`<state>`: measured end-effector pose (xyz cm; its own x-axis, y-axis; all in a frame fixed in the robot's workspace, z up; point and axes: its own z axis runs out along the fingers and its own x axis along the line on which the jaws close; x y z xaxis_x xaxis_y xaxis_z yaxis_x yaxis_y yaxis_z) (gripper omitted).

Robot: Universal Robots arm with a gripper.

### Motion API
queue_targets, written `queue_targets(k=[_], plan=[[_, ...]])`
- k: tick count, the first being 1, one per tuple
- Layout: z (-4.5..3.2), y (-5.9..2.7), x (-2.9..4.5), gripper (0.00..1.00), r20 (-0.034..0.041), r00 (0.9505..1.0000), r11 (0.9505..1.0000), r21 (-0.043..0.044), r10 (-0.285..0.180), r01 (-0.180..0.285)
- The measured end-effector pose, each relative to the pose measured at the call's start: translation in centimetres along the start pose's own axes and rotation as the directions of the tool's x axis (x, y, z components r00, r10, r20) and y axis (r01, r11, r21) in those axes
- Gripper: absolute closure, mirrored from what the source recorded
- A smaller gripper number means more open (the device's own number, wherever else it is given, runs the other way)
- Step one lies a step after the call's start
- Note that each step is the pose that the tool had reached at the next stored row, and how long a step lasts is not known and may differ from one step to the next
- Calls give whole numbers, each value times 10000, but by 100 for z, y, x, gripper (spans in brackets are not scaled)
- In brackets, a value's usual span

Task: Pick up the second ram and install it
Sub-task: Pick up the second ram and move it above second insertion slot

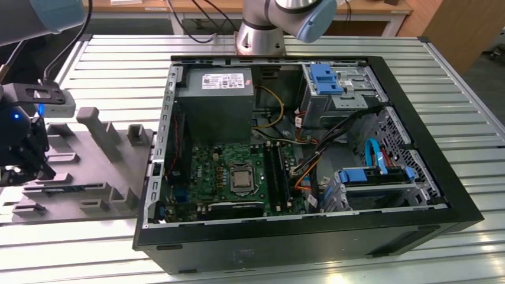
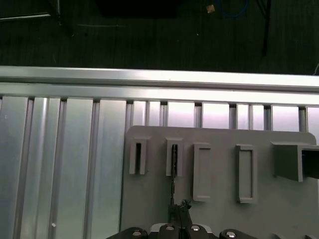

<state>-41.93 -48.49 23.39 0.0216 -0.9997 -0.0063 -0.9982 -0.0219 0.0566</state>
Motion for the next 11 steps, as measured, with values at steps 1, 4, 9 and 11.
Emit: queue_targets(k=[1, 4, 9, 11], plan=[[13, 0, 15, 89, 1, 10000, 10000, 1, -1, 1], [27, -1, 21, 89, 0, 10000, 10000, 0, 0, 0], [68, 1, 27, 89, 5, 10000, 10000, 0, -4, 4], [83, 10, 27, 89, 18, 10000, 10000, 4, -10, 10]])
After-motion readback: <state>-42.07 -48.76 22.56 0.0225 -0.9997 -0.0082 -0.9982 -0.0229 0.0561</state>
